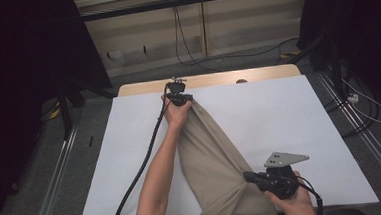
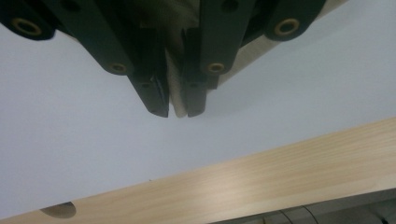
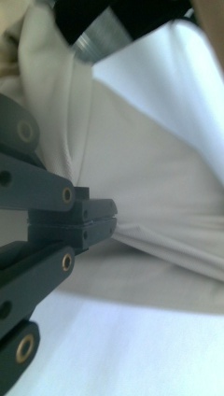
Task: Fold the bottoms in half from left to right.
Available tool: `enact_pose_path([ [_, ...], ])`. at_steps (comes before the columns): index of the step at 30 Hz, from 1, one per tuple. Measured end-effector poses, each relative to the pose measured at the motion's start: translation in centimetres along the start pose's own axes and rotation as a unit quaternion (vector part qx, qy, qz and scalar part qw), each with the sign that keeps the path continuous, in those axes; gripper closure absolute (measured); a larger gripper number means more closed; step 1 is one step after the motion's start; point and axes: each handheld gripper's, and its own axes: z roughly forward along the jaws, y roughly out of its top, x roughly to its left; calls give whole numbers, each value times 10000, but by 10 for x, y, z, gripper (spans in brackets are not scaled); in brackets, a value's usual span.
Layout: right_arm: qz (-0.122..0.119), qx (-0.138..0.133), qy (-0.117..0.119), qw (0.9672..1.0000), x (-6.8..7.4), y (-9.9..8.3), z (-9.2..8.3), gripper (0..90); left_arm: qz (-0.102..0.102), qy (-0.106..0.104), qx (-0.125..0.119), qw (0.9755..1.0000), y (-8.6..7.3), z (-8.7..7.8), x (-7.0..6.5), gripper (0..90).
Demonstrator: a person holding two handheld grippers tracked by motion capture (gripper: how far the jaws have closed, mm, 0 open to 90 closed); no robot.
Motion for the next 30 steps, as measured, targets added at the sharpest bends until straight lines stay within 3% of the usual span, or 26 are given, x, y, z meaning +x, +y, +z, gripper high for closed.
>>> enact_pose_path([
  [7,93,205,-246,9994,-8,-5,-2,900,-26,-127,-90,9999,0,5,-5,711],
  [8,108,250,-341,9990,-11,-6,-2,900,4,-162,-108,9998,-1,5,-6,616],
  [11,198,408,-424,9981,-17,-8,-1,899,44,-197,-177,9996,0,2,-10,450],
  [14,210,548,-499,9970,-21,-11,-1,894,62,-168,-329,9993,1,-9,-11,390],
  [15,210,548,-499,9970,-21,-11,-1,894,-2,-218,-339,9992,2,-16,-11,390],
  [16,240,636,-582,9960,-24,-13,-2,894,-32,-327,-461,9984,2,-28,-11,316],
  [19,214,783,-617,9948,-25,-15,-3,872,-50,-437,-581,9973,-2,-42,-11,302],
  [20,218,904,-778,9926,-25,-16,-4,807,-75,-476,-667,9966,-9,-55,-9,286],
  [21,218,904,-778,9926,-25,-16,-4,807,-75,-476,-667,9966,-9,-55,-9,279],
  [22,159,907,-874,9919,-23,-17,-4,793,18,-463,-671,9967,-19,-69,-7,275],
  [23,86,849,-930,9920,-21,-16,-5,768,18,-463,-671,9967,-19,-69,-7,273],
  [25,40,653,-982,9930,-18,-12,-7,728,221,-469,-634,9966,-39,-87,-6,275],
  [26,-16,555,-947,9940,-17,-10,-9,722,221,-469,-634,9966,-39,-87,-6,276],
  [28,-193,357,-693,9968,-12,-5,-9,723,338,-503,-591,9964,-64,-110,-10,284],
  [30,-314,357,-134,9988,-2,-4,-5,750,494,-524,-498,9962,-80,-126,-15,295],
])
